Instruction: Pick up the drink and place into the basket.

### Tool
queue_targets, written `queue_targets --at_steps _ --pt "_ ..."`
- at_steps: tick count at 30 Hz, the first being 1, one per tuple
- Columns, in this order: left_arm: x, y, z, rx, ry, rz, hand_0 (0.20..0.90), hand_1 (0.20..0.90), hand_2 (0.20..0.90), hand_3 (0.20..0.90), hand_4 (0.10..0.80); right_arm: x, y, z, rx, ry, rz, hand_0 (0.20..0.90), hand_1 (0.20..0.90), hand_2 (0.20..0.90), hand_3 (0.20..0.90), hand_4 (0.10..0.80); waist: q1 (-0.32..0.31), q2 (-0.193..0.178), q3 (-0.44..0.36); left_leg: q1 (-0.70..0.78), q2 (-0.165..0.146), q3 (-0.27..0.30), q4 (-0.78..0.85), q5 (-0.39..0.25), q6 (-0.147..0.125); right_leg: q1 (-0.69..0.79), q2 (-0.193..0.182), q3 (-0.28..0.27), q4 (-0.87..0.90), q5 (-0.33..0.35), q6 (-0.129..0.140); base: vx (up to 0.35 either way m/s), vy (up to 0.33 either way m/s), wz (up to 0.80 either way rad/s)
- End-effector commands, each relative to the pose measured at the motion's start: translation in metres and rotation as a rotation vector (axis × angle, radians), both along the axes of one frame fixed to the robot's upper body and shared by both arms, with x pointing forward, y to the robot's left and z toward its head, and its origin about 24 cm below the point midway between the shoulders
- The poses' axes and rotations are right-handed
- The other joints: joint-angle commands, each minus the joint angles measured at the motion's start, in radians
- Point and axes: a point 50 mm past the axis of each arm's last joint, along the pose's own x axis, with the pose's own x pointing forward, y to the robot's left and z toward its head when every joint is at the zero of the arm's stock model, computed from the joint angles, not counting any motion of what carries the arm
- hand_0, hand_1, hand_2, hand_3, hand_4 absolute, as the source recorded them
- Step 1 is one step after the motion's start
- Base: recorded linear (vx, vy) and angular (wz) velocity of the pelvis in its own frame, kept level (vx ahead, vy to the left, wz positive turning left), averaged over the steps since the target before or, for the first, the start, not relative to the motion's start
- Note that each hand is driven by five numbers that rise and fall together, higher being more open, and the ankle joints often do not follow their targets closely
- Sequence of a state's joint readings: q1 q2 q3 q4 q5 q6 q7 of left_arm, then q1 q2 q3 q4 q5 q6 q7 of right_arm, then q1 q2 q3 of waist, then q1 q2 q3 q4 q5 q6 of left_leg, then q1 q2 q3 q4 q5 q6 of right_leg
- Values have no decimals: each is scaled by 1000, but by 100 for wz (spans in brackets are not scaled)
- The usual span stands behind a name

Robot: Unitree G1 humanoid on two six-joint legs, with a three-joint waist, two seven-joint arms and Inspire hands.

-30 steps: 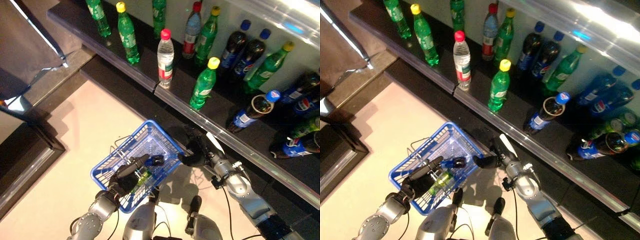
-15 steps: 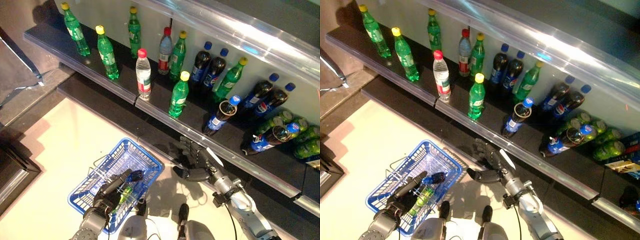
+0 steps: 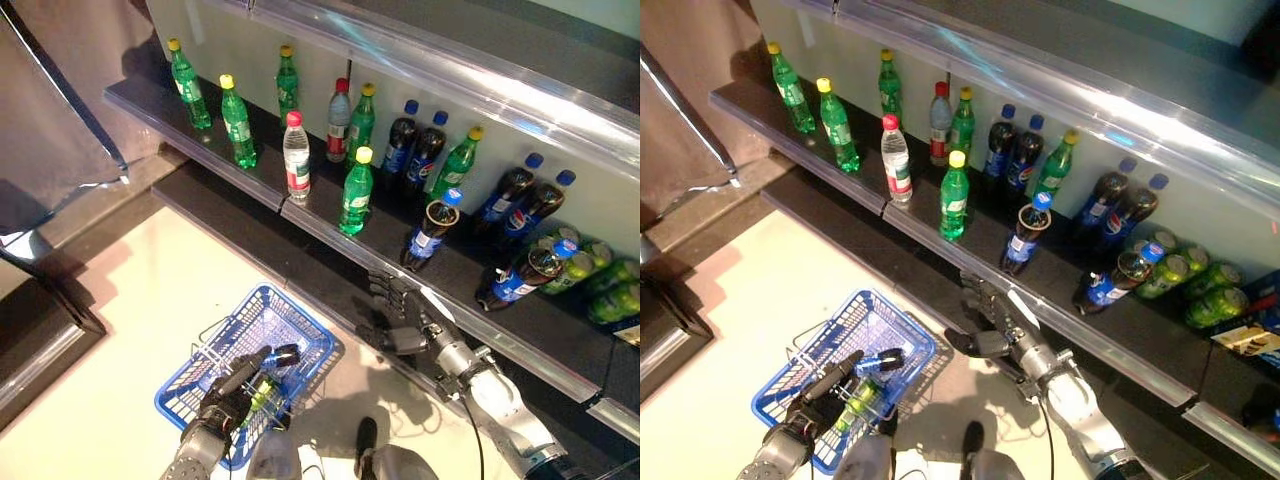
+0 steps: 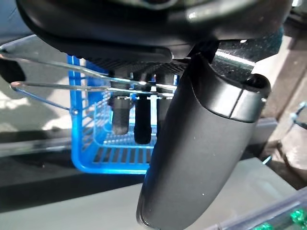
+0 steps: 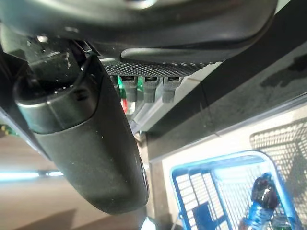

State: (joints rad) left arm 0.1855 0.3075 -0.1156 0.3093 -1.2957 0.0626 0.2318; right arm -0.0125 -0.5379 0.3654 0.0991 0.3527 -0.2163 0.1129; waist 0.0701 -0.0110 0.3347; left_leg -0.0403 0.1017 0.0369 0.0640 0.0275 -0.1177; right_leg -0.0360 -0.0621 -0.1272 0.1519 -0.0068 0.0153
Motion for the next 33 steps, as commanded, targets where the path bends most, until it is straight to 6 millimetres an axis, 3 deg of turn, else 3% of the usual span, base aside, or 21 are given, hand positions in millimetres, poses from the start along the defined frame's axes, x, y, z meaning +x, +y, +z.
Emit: queue_targets --at_steps 1,6,8,11,14,18,22,25,27,28,31,33 --pt "49 -15 65 -78 -425 11 300 300 300 200 100 6 16 25 60 -144 84 900 900 900 900 800 -49 -81 -153 -39 -120 -7 322 -81 110 103 16 24 -105 -2 19 -207 184 -23" --pt "53 -22 75 -99 -446 -10 300 300 300 200 100 8 13 28 60 -159 57 900 900 900 900 800 -71 -62 -177 79 -110 -66 215 -118 98 89 33 68 -121 3 26 -207 246 -23" --pt "53 -26 73 -108 -436 -30 300 300 300 200 100 7 11 30 66 -169 29 900 900 900 900 800 -97 -53 -174 141 -108 -35 111 -189 100 41 0 67 -117 33 66 -224 299 -1" --pt "49 -26 65 -105 -415 -38 300 300 300 200 100 4 11 27 70 -168 13 900 900 900 900 800 -117 -42 -164 166 -132 -41 67 -207 108 -4 -24 90 -133 88 100 -170 230 -1" --pt "42 -21 60 -85 -409 -54 300 300 300 200 100 0 15 23 85 -172 1 900 900 900 900 800 -135 -38 -145 181 -164 -54 51 -221 118 -67 -74 119 -193 200 156 -184 189 -2" --pt "36 -9 53 -86 -398 -15 300 300 300 200 100 0 16 25 63 -170 13 900 900 900 900 800 -141 -28 -138 169 -176 -29 44 -215 134 -101 -94 117 -169 204 171 -208 93 -26" --pt "43 -7 60 -80 -411 5 300 300 300 200 100 5 10 32 93 -184 -21 900 900 900 900 800 -123 -13 -149 128 -156 18 35 -177 144 -61 -87 100 -50 95 149 -257 -16 -39" --pt "49 -10 63 -68 -409 -4 300 300 300 200 100 3 11 31 102 -194 -41 900 900 900 900 800 -117 -18 -158 116 -151 13 39 -174 146 -30 -104 108 -42 81 147 -141 -137 -29" --pt "52 -9 63 -48 -396 14 300 300 300 200 100 1 17 30 113 -204 -37 900 900 900 900 800 -102 -32 -165 124 -133 24 36 -182 134 3 -170 76 -69 113 165 -131 -343 -20" --pt "53 -5 62 -40 -391 34 300 300 300 200 100 2 20 32 122 -207 -24 900 900 900 900 800 -95 -35 -165 131 -116 39 34 -184 124 9 -204 55 -78 131 175 -69 -301 -13" --pt "52 3 61 -26 -386 61 300 300 300 200 100 5 26 34 136 -209 -13 900 900 900 900 800 -84 -34 -157 154 -71 65 29 -184 102 22 -247 27 -90 149 194 -83 -346 -19" --pt "52 8 62 -19 -378 93 300 300 300 200 100 7 30 34 129 -201 6 900 900 900 900 800 -82 -30 -156 175 -23 84 14 -169 79 36 -237 8 -92 113 203 -77 -345 -44"
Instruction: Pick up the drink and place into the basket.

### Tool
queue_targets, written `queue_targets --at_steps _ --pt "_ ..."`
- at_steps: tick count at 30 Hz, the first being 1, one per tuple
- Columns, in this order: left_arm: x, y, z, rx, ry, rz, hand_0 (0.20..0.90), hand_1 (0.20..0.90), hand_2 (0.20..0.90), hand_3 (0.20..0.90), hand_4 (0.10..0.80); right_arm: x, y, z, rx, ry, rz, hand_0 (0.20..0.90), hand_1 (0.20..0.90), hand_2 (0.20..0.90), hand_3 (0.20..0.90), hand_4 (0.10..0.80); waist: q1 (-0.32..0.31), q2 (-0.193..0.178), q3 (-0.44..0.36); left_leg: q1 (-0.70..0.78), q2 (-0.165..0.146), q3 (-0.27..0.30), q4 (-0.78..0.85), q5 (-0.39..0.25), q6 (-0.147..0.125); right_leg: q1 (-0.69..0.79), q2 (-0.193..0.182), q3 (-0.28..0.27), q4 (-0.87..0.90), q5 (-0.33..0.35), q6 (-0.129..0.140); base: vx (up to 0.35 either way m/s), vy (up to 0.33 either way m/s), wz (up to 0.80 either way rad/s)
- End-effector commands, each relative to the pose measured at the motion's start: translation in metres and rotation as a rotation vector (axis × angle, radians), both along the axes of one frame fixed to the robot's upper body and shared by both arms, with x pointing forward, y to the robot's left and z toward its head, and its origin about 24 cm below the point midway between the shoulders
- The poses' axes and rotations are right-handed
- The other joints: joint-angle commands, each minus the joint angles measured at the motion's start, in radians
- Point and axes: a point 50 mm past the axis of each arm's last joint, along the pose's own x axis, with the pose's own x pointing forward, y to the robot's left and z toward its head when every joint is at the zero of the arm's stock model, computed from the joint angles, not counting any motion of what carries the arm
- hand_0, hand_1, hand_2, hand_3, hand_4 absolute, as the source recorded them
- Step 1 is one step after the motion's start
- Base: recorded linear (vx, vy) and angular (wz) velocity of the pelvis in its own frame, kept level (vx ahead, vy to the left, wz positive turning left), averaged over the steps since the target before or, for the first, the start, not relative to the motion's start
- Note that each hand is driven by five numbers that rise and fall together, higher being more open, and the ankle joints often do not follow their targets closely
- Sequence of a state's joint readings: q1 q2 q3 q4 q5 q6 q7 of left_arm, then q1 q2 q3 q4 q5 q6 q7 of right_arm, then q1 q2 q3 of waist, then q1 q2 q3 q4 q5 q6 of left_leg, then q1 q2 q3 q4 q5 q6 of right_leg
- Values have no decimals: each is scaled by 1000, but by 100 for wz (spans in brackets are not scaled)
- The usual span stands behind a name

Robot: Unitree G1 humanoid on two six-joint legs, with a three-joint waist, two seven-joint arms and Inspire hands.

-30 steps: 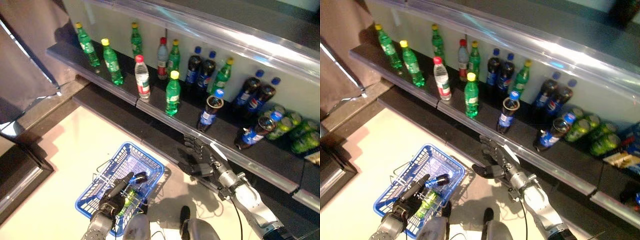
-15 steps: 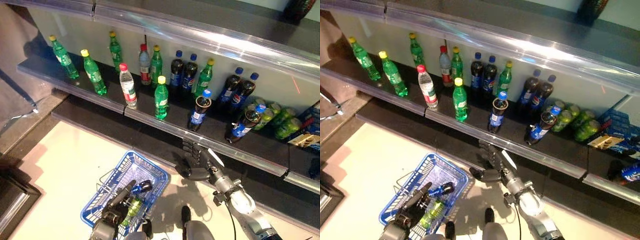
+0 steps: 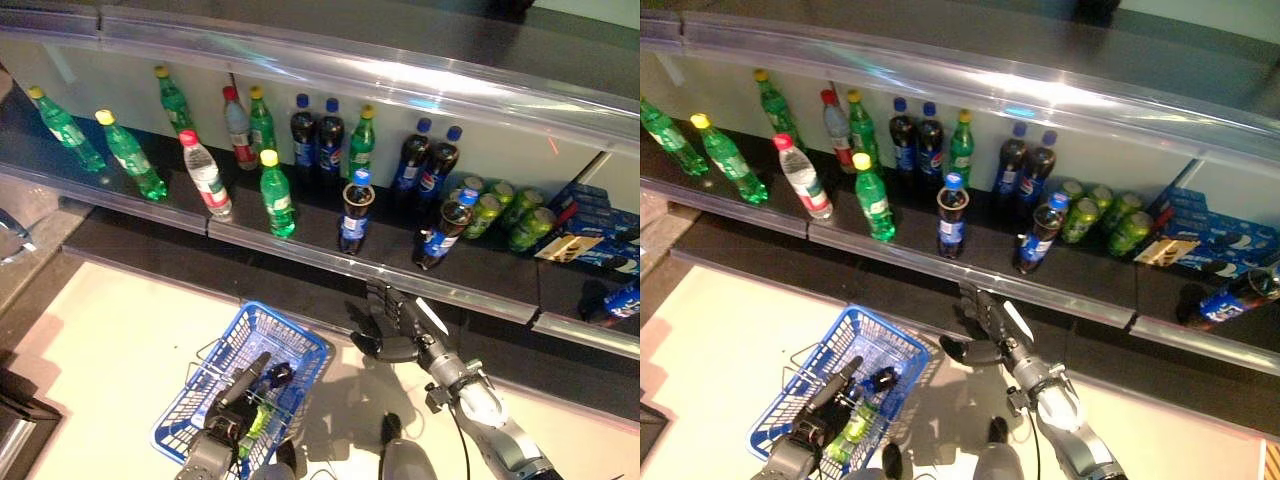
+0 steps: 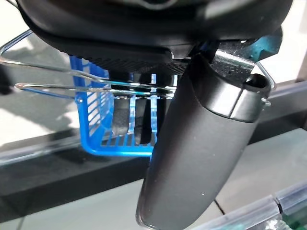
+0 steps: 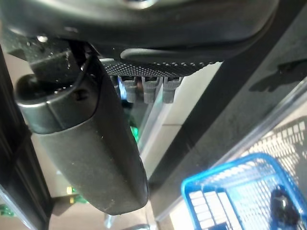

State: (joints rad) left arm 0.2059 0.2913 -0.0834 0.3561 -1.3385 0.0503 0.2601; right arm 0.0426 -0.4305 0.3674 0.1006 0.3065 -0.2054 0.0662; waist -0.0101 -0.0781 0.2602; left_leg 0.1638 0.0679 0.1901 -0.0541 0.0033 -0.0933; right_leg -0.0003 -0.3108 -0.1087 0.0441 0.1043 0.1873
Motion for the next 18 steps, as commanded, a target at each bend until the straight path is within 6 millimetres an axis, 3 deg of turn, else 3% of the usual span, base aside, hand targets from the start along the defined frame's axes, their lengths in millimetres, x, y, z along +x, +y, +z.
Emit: queue_targets --at_steps 1,3,6,10,13,14,15,16,18 --pt "65 1 73 30 -446 5 300 300 300 200 100 19 12 50 64 -250 48 900 900 900 900 800 -2 37 -81 -27 12 -69 131 -145 54 1 12 -11 17 2 31 -56 -325 -69" --pt "60 4 71 31 -412 48 300 300 300 200 100 18 10 49 47 -224 63 900 900 900 900 800 -8 36 -97 -12 66 -61 97 -113 25 28 68 -16 3 -54 20 -30 -441 -62" --pt "54 3 71 16 -400 52 300 300 300 200 100 16 2 54 42 -222 48 900 900 900 900 800 -13 39 -103 -32 117 -76 81 -61 5 29 144 -9 35 -112 -31 -35 -417 -37" --pt "51 -3 68 -15 -400 64 300 300 300 200 100 14 -8 55 10 -231 39 900 900 900 900 800 -11 33 -93 -83 154 -110 93 -7 -9 32 208 -15 38 -138 -92 -31 -271 -34" --pt "48 -5 63 -32 -400 57 300 300 300 200 100 11 -14 56 -1 -236 32 900 900 900 900 800 -15 27 -90 -118 151 -73 127 3 -13 32 218 -38 30 -137 -109 -18 -161 -28" --pt "47 -8 61 -40 -396 35 300 300 300 200 100 11 -19 55 -3 -238 9 900 900 900 900 800 -5 23 -80 -170 118 -72 192 6 -8 48 222 -53 17 -136 -121 -14 -152 1" --pt "47 -9 61 -42 -396 34 300 300 300 200 100 11 -19 55 -3 -240 6 900 900 900 900 800 -2 23 -77 -178 105 -81 199 1 -5 50 223 -52 17 -137 -122 4 -108 8" --pt "46 -11 61 -50 -399 36 300 300 300 200 100 13 -18 55 -4 -246 5 900 900 900 900 800 9 32 -66 -195 58 -103 196 -9 5 52 230 -47 19 -142 -121 8 1 13" --pt "48 -12 61 -52 -402 35 300 300 300 200 100 17 -17 57 -10 -252 0 900 900 900 900 800 11 43 -60 -198 33 -89 180 -11 11 52 233 -55 19 -147 -122 19 76 -3"
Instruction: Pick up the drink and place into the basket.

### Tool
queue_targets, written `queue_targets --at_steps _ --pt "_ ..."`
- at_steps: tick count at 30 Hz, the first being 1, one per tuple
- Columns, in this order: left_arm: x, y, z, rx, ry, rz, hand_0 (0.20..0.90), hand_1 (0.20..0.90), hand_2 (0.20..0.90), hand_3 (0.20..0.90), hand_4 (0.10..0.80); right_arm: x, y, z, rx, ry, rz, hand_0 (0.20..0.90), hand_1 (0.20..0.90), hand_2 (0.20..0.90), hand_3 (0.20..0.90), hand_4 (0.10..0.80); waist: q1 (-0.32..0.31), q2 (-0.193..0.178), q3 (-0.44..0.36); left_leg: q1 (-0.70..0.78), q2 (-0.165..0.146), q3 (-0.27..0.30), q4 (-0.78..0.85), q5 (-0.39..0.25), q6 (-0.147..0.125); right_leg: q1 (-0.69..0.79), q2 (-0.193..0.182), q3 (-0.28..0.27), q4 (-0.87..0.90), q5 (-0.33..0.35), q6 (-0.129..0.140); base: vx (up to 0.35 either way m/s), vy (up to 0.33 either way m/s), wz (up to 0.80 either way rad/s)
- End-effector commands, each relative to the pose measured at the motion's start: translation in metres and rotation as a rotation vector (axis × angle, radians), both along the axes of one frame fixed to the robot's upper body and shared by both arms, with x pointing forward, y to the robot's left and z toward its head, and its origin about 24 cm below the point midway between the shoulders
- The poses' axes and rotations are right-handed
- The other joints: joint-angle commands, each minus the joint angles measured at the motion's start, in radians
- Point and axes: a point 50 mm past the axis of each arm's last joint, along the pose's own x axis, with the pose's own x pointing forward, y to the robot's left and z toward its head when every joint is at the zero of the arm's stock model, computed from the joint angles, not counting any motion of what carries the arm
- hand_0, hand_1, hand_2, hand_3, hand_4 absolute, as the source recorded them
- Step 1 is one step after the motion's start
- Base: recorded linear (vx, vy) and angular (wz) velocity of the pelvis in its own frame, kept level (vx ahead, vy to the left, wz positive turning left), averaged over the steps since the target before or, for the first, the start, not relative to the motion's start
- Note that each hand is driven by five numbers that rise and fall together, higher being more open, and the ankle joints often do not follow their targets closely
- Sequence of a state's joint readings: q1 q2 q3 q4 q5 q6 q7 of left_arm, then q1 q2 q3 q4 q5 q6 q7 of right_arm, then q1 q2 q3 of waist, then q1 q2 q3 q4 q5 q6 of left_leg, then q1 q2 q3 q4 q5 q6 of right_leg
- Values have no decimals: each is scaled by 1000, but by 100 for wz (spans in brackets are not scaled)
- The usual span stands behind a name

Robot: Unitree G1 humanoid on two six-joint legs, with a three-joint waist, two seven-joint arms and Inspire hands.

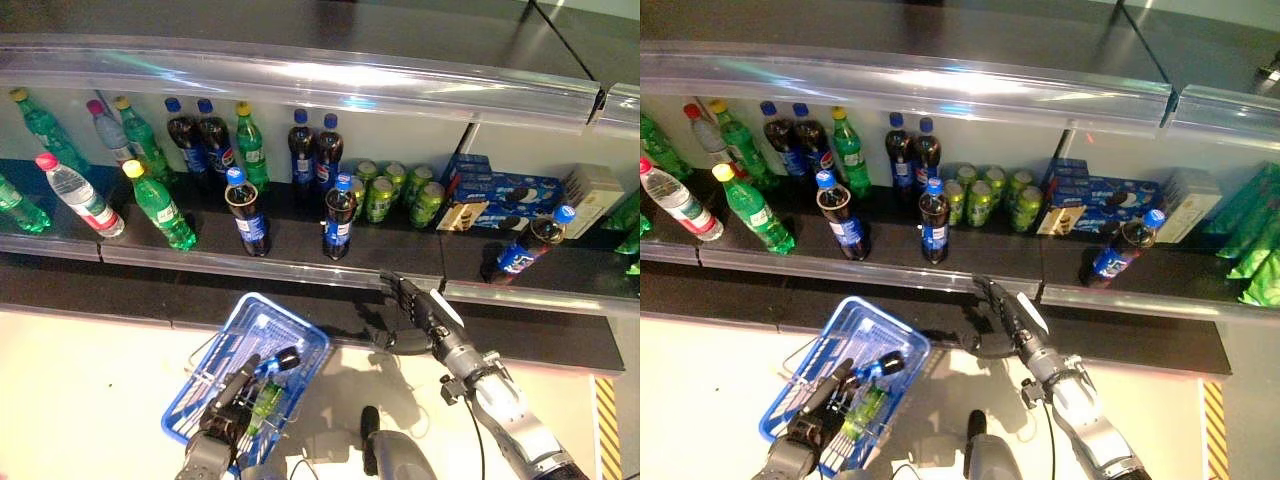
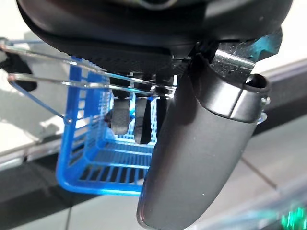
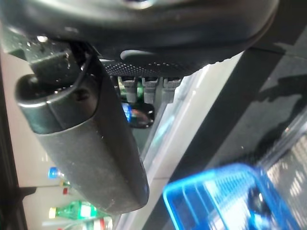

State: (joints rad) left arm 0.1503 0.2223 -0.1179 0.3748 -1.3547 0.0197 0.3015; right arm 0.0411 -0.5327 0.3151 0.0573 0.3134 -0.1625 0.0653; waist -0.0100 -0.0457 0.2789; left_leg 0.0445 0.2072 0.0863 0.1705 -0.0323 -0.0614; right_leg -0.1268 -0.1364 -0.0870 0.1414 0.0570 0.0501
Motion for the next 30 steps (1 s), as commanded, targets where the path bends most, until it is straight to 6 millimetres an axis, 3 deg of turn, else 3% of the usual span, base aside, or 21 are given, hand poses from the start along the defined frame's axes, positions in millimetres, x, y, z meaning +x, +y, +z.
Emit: queue_targets --at_steps 1,4,11,14,18,20,21,24,25,26,27,29,30 --pt "35 13 63 8 -390 35 300 300 300 200 100 14 11 43 68 -233 38 900 900 900 900 800 9 19 -80 -78 -117 19 -59 28 -20 181 60 -83 -79 -104 13 52 160 -15" --pt "33 12 62 1 -385 60 300 300 300 200 100 10 11 41 75 -221 49 900 900 900 900 800 0 25 -95 -46 -150 -17 -82 19 -14 182 58 -66 -76 -107 17 126 209 -32" --pt "34 13 62 49 -372 31 300 300 300 200 100 1 14 37 120 -242 -18 900 900 900 900 800 -20 45 -104 17 -176 22 -120 -5 18 158 31 -89 40 -126 51 128 187 -3" --pt "32 24 60 81 -364 43 300 300 300 200 100 1 21 39 165 -265 -39 900 900 900 900 800 -23 45 -86 36 -170 47 -110 -19 24 120 6 -102 97 -106 78 96 -1 -3" --pt "30 34 61 90 -376 90 300 300 300 200 100 9 28 41 167 -292 -36 900 900 900 900 800 -16 40 -69 40 -158 88 -116 -27 16 109 -51 -101 -65 -6 117 41 -191 -10" --pt "30 37 61 89 -376 92 300 300 300 200 100 10 26 42 163 -300 -45 900 900 900 900 800 -19 45 -69 31 -153 89 -113 -26 19 110 -36 -72 -70 -18 109 40 -198 -11" --pt "30 36 63 92 -371 93 300 300 300 200 100 12 24 44 157 -299 -53 900 900 900 900 800 -17 40 -77 15 -146 77 -93 -25 13 122 -23 -65 -91 -20 92 63 -254 -2" --pt "31 29 65 83 -374 88 300 300 300 200 100 15 22 47 147 -303 -66 900 900 900 900 800 -9 25 -74 -34 -126 67 20 -38 -4 136 -16 -70 -97 -28 63 43 -237 5" --pt "31 27 65 79 -371 85 300 300 300 200 100 15 21 48 139 -303 -72 900 900 900 900 800 -5 20 -69 -66 -117 55 89 -27 -12 140 -12 -72 -92 -35 49 19 -206 13" --pt "29 23 63 60 -362 78 300 300 300 200 100 16 17 48 123 -307 -91 900 900 900 900 800 7 18 -51 -135 -109 15 209 24 -30 151 2 -73 -79 -50 24 33 -149 20" --pt "27 21 59 51 -351 75 300 300 300 200 100 18 15 48 117 -307 -100 900 900 900 900 800 15 24 -41 -164 -112 -22 225 49 -35 157 14 -68 -70 -59 16 72 -72 20" --pt "22 17 52 39 -317 80 300 300 300 200 100 20 15 48 109 -306 -112 900 900 900 900 800 20 43 -27 -151 -105 -45 114 69 -37 163 33 -50 -48 -79 19 161 145 -7" --pt "21 16 51 28 -315 89 300 300 300 200 100 19 13 51 105 -312 -112 900 900 900 900 800 18 57 -21 -147 -83 -40 27 105 -42 164 37 -48 -36 -92 23 184 270 -26"
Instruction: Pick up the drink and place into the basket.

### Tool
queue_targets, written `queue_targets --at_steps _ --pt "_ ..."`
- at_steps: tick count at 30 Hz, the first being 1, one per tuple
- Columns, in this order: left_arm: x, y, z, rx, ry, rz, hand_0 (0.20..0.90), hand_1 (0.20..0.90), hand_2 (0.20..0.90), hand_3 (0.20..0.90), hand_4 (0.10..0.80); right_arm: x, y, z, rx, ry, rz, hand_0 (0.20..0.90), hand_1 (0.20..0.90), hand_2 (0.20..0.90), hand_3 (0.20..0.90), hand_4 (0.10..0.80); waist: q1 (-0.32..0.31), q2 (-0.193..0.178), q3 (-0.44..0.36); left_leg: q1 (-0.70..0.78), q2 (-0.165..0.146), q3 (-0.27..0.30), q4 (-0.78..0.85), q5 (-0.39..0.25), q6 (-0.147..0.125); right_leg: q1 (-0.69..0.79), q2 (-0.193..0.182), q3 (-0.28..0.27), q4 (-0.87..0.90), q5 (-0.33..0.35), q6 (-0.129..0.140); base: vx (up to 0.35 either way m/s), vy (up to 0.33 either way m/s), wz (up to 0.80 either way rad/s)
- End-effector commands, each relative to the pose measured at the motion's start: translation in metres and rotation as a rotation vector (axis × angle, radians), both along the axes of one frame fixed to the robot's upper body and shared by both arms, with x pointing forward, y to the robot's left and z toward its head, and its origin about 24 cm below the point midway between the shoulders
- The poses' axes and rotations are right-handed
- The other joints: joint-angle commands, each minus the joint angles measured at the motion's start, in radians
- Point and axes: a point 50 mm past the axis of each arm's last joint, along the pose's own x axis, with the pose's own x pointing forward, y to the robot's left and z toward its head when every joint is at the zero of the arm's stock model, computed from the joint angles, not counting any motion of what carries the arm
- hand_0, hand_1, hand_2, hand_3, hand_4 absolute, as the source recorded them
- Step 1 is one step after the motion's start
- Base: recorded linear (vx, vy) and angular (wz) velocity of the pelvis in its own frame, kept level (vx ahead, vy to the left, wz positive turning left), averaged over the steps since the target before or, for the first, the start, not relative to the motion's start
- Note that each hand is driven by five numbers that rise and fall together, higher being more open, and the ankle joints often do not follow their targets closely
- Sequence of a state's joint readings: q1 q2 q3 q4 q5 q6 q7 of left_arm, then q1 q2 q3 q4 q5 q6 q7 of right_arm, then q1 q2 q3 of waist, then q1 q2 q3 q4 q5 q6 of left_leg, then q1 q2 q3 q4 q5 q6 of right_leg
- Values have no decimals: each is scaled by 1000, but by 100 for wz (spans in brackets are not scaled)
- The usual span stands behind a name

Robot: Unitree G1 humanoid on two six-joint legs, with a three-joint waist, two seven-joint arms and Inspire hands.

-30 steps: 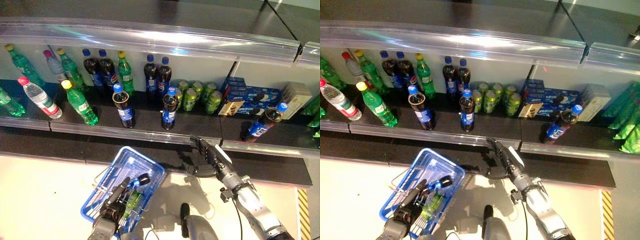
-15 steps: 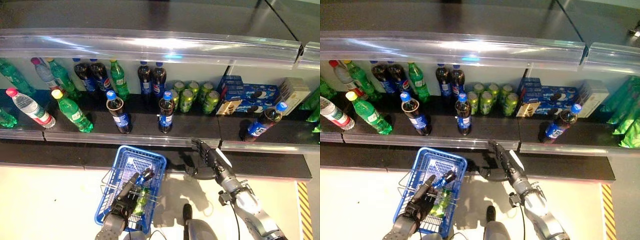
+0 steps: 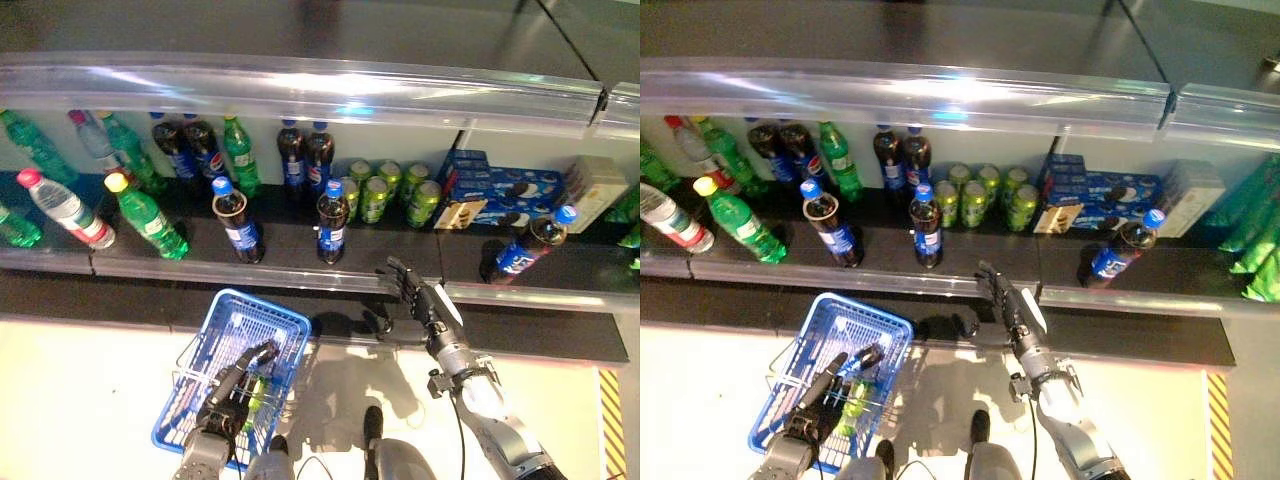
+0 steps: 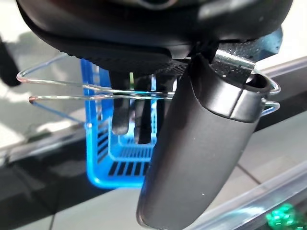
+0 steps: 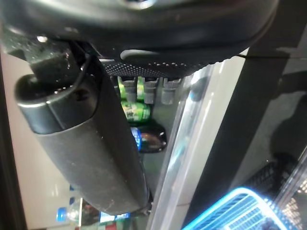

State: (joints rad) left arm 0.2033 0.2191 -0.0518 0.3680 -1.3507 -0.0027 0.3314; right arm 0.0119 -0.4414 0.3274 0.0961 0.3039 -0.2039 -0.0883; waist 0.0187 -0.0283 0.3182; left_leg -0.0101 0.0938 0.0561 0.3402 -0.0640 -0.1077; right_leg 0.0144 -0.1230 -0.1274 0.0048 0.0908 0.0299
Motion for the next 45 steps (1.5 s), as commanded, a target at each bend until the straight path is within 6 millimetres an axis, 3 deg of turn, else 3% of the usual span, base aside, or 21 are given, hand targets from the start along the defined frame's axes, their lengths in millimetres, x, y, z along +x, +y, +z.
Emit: queue_targets --at_steps 1,2,3,8,16,19,24,27,40,45 --pt "37 -1 55 22 -364 -20 300 300 300 200 100 10 -2 53 3 -270 17 900 900 900 900 800 -11 52 -51 -104 55 -12 -179 189 -7 27 23 -9 113 -140 43 149 267 -19" --pt "35 1 52 30 -364 -22 300 300 300 200 100 8 -5 53 0 -281 15 900 900 900 900 800 -15 59 -46 -102 62 -21 -201 188 -3 24 21 -5 131 -157 41 142 263 -8" --pt "35 2 49 37 -352 -19 300 300 300 200 100 7 -8 54 5 -289 -2 900 900 900 900 800 -25 64 -49 -74 56 -8 -232 146 9 5 9 -12 159 -172 43 127 244 -14" --pt "40 -1 46 48 -377 -31 300 300 300 200 100 6 -21 60 28 -352 -113 900 900 900 900 800 -50 75 -37 -46 34 -13 -242 121 -4 -13 -29 -9 161 -151 59 77 144 -38" --pt "46 -12 50 13 -394 -40 300 300 300 200 100 15 -27 96 60 -545 -194 900 900 900 900 800 -51 93 -3 -66 36 0 -232 111 -12 -30 -42 1 128 -135 65 5 28 -4" --pt "43 -14 47 4 -384 -62 300 300 300 200 100 16 -31 108 174 -568 -145 900 900 900 900 800 -46 97 11 -75 39 0 -228 112 -12 -22 -40 1 118 -134 63 3 -14 1" --pt "40 -8 47 20 -357 -97 300 300 300 200 100 17 -20 115 354 -517 148 900 900 900 900 800 -26 86 -1 -72 45 -2 -231 117 -15 12 -41 -13 92 -130 68 65 -73 6" --pt "38 -7 44 34 -332 -111 300 300 300 200 100 15 -23 114 427 -526 163 900 900 900 900 800 -18 83 -25 -63 50 -1 -226 113 -17 39 -39 -22 84 -133 71 163 -58 10" --pt "24 -13 33 32 -258 -147 300 300 300 200 100 18 -46 110 304 -548 -234 900 900 900 900 800 -1 106 -20 -86 53 -11 -171 110 -32 85 -35 -18 78 -138 70 65 -16 3" --pt "39 -11 42 41 -302 -166 300 300 300 200 100 40 -45 137 221 -643 -304 900 900 900 900 800 14 124 44 -151 36 -28 -140 118 -34 56 -42 -17 84 -133 70 -123 -10 1"
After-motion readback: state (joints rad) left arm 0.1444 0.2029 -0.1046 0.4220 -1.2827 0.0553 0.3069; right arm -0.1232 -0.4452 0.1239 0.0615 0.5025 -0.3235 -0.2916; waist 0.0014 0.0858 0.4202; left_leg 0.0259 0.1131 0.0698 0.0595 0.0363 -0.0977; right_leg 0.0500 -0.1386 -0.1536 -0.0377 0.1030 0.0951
